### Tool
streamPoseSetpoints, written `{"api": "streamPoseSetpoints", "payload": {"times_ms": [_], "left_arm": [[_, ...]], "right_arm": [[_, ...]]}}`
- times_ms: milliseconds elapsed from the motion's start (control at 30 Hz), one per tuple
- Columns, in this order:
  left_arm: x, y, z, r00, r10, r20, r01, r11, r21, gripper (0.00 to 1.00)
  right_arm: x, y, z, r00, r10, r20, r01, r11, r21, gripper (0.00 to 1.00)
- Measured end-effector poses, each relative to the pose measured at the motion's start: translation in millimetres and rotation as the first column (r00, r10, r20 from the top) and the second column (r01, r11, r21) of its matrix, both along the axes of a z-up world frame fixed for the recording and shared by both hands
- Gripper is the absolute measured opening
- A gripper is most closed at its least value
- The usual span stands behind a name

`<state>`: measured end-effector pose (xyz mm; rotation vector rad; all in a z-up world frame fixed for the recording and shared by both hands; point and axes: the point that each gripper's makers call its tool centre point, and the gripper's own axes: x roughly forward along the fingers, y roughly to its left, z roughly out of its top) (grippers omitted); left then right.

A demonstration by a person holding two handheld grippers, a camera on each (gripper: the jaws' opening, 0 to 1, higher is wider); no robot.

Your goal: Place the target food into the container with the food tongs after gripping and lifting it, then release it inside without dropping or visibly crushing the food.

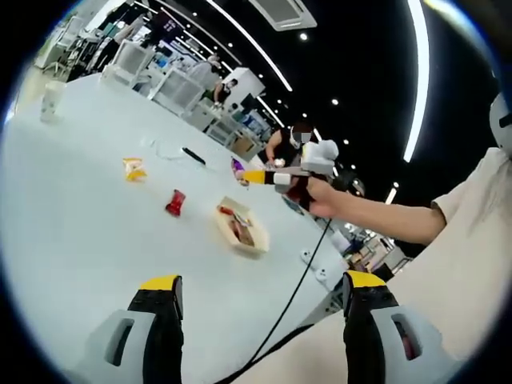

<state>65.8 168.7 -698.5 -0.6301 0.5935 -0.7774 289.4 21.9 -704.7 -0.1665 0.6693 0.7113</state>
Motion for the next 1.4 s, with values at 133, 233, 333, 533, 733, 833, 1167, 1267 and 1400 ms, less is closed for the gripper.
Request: {"api": "streamPoseSetpoints", "payload": {"times_ms": [133, 233, 333, 533, 733, 833, 1167, 1267, 1400], "left_arm": [[-1.9, -2.6, -1.2, 1.000, -0.012, -0.005, 0.012, 1.000, -0.002, 0.82], [-3.7, -5.8, -0.8, 1.000, -0.025, -0.006, 0.025, 1.000, -0.007, 0.82], [-2.8, -10.0, -1.9, 0.999, -0.045, -0.003, 0.045, 0.999, -0.008, 0.82], [2.1, -16.3, 4.8, 0.998, -0.056, 0.021, 0.056, 0.998, -0.020, 0.82], [-4.6, -19.9, -0.2, 0.998, -0.061, 0.008, 0.061, 0.998, -0.014, 0.83], [-9.9, -23.7, -3.9, 0.997, -0.075, -0.004, 0.075, 0.997, -0.011, 0.82], [-11.7, -29.5, -6.5, 0.995, -0.094, -0.016, 0.094, 0.996, 0.000, 0.82], [-10.0, -30.7, -5.5, 0.995, -0.097, -0.015, 0.098, 0.995, 0.003, 0.82], [-8.7, -32.0, -5.3, 0.995, -0.100, -0.014, 0.100, 0.995, 0.005, 0.82]], "right_arm": [[-1.1, -12.1, 4.1, 0.999, -0.035, 0.006, 0.034, 0.999, 0.012, 0.21], [-3.1, -20.6, 7.1, 0.998, -0.058, 0.009, 0.058, 0.998, 0.017, 0.21], [-6.6, -30.5, 9.9, 0.997, -0.067, 0.032, 0.067, 0.997, -0.026, 0.21], [-13.0, -40.7, 14.1, 0.997, -0.056, 0.052, 0.060, 0.996, -0.064, 0.21], [-15.2, -54.2, 7.1, 0.996, -0.079, 0.045, 0.082, 0.994, -0.068, 0.21], [-17.7, -60.3, 3.4, 0.995, -0.090, 0.034, 0.092, 0.994, -0.062, 0.22], [-17.7, -79.7, -3.3, 0.992, -0.127, 0.017, 0.127, 0.991, -0.051, 0.22], [-17.5, -82.9, -3.6, 0.991, -0.136, 0.016, 0.136, 0.990, -0.048, 0.22], [-17.4, -86.3, -5.8, 0.989, -0.150, 0.010, 0.150, 0.988, -0.038, 0.22]]}}
